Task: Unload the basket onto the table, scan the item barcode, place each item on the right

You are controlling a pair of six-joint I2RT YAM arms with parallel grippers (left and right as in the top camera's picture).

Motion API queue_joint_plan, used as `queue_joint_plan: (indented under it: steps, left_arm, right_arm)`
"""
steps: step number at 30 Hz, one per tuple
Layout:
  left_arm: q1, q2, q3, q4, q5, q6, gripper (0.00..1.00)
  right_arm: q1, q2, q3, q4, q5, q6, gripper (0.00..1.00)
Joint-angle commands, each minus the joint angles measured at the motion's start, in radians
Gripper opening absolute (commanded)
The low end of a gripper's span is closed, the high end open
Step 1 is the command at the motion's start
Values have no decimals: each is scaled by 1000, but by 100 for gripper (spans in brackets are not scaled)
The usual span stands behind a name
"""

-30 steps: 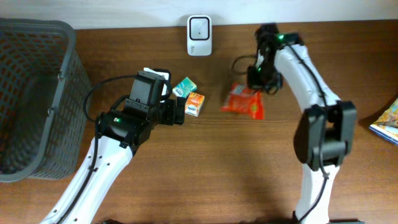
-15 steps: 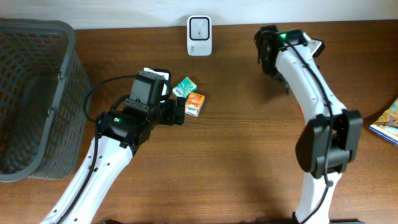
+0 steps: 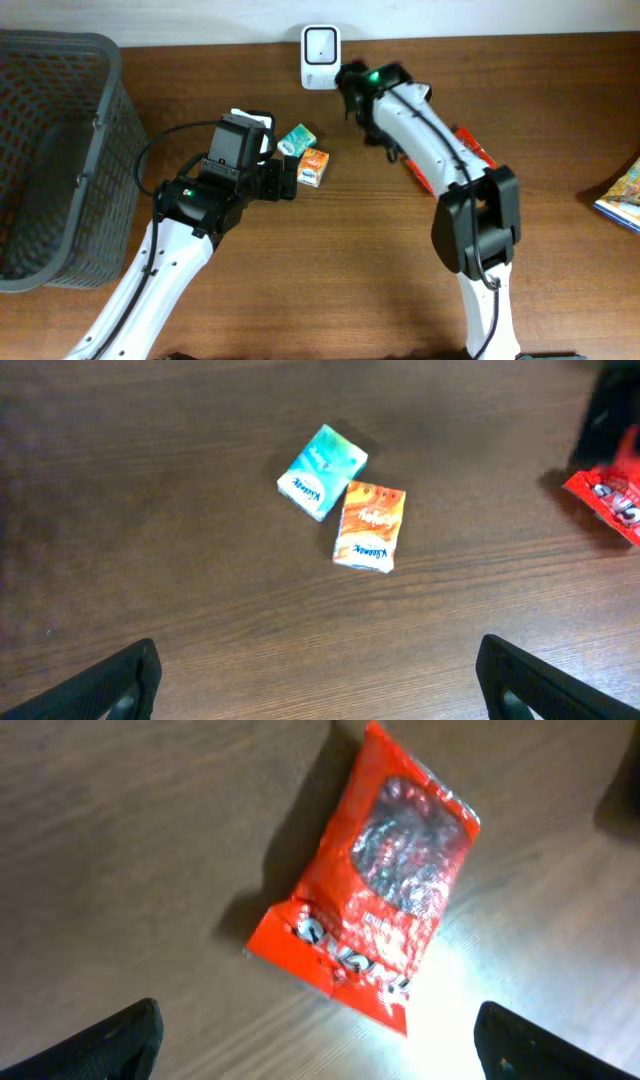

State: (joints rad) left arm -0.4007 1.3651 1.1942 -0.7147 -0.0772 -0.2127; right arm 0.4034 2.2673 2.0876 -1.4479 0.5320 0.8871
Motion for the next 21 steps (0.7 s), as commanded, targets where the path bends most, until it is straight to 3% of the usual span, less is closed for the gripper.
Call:
queue_joint_plan:
  steps: [1, 5, 7, 11, 17, 18, 19, 21]
  left_arm:
    - [-2, -2, 3, 1, 11, -2, 99]
    - [-2, -2, 3, 1, 11, -2, 99]
    - [-2, -2, 3, 1, 11, -3, 99]
    - [-2, -2, 3, 1, 11, -2, 99]
    - [-2, -2, 3, 1, 11, -3, 99]
    - [-2, -2, 3, 1, 11, -2, 99]
    - [-2, -2, 3, 1, 11, -2, 99]
    - [-2, -2, 3, 1, 11, -2, 99]
  right_arm:
    - [-126, -43, 88, -17, -191, -129, 99]
    - [-341, -36, 30, -37, -566, -422, 99]
    - [-404, -36, -29, -53, -626, -523, 99]
    - [-513, -36, -217, 7, -684, -532, 99]
    - [-535, -36, -338, 193, -731, -531, 99]
    - [-535, -36, -338, 222, -731, -531, 93]
    - [-535, -36, -338, 243, -732, -529, 80]
    - [-534, -36, -338, 289, -731, -512, 75]
